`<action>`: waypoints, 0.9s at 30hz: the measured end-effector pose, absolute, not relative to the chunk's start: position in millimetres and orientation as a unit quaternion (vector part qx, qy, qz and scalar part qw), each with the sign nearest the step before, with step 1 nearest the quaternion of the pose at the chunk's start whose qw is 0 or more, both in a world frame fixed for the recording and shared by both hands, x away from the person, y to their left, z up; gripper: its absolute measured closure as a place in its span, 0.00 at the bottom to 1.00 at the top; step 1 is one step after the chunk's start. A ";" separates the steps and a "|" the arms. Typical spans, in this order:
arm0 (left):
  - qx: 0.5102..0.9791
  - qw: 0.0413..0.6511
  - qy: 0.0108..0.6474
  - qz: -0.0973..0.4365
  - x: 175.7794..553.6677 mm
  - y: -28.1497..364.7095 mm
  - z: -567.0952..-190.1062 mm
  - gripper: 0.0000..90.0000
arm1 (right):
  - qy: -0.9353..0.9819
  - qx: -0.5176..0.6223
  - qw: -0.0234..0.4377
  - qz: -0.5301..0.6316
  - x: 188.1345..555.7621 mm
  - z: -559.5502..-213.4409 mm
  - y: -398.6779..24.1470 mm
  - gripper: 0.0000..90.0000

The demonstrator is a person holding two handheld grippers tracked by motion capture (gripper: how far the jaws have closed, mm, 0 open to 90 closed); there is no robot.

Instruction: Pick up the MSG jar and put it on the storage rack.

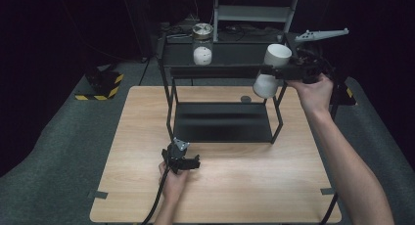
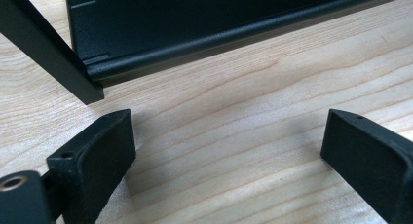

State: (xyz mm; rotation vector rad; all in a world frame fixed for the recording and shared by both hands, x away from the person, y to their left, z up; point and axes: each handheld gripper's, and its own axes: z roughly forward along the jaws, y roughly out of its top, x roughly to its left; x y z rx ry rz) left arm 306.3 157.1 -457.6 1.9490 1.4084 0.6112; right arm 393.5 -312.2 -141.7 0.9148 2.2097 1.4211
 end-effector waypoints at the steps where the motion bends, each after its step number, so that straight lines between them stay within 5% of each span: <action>1: 0.743 0.324 0.537 0.233 306.4 157.0 -457.6 0.06 | 0.781 0.325 0.180 0.501 393.9 -138.7 -311.0 0.38; 27: 0.744 0.323 0.536 0.232 306.7 157.2 -457.1 0.06 | 0.764 0.372 0.229 0.475 422.8 -83.5 -250.7 0.38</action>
